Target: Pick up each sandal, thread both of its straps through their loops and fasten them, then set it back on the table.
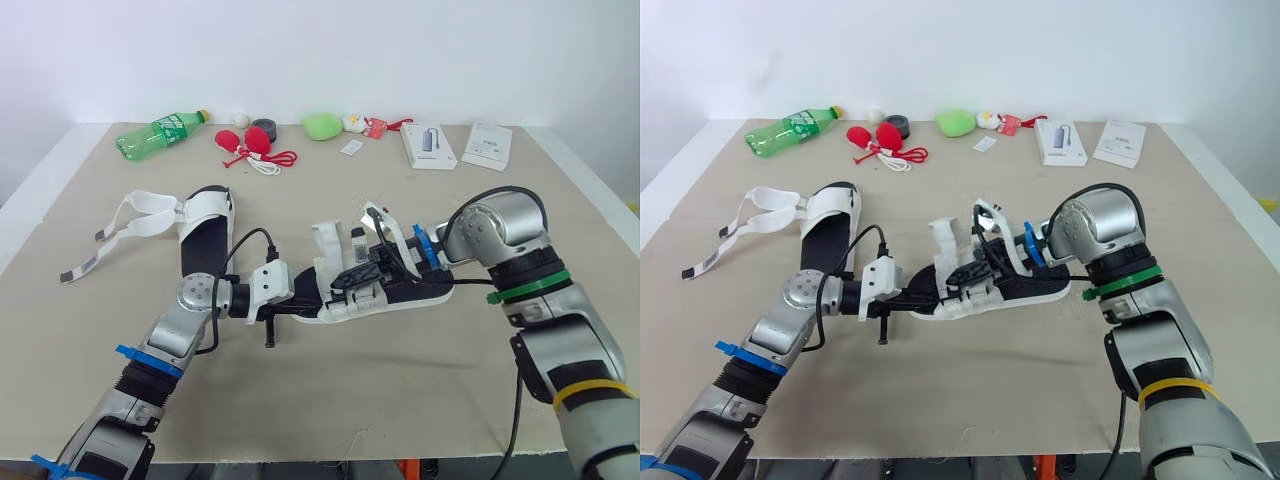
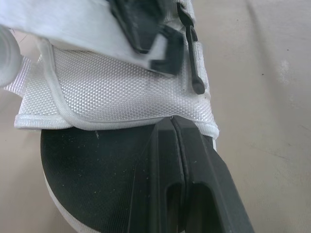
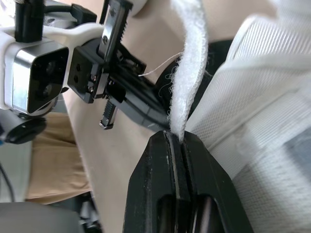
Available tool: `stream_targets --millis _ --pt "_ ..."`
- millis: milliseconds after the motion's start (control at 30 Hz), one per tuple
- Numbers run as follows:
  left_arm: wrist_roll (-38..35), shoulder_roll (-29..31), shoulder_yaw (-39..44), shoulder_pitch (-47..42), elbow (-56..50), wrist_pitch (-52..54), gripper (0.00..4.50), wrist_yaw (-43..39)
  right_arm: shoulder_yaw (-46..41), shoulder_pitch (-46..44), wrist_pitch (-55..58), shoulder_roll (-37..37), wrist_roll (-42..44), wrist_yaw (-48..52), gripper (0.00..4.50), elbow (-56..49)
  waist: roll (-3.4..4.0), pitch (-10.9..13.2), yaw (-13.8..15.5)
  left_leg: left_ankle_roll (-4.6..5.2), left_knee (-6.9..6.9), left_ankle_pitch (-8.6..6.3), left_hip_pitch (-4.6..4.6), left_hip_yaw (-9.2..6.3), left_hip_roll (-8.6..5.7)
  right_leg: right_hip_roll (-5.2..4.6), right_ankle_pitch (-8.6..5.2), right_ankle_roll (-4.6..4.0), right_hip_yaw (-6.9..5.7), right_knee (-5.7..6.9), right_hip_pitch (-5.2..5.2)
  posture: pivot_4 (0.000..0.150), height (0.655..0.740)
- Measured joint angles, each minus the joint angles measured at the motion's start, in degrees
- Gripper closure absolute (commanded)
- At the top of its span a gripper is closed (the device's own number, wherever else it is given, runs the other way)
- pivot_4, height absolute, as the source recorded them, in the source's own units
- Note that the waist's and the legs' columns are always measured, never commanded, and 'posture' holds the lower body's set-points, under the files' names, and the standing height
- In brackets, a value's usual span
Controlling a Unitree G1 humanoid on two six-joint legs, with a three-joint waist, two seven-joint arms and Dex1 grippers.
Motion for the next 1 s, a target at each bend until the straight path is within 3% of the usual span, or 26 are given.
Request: stream_targets --millis 400,1000 --pt "0.0 -0.2 0.0 -0.1 0.2 0.0 4.50 0.1 -4.4 0.2 4.4 2.4 4.3 -5.2 4.48 4.5 0.00 0.0 0.0 0.00 -0.01 0.00 0.00 0.00 0.00 0.01 -0.01 0.01 0.00 0.00 0.01 0.150 0.7400" --pt "0.0 -0.2 -0.1 -0.1 0.1 0.0 4.50 0.1 -0.7 0.3 4.1 -1.4 19.5 -14.3 4.48 4.9 0.00 0.0 -0.1 0.07 -0.03 -0.05 -0.03 -0.01 0.00 0.01 -0.08 0.01 0.00 0.00 0.00 0.150 0.7400"
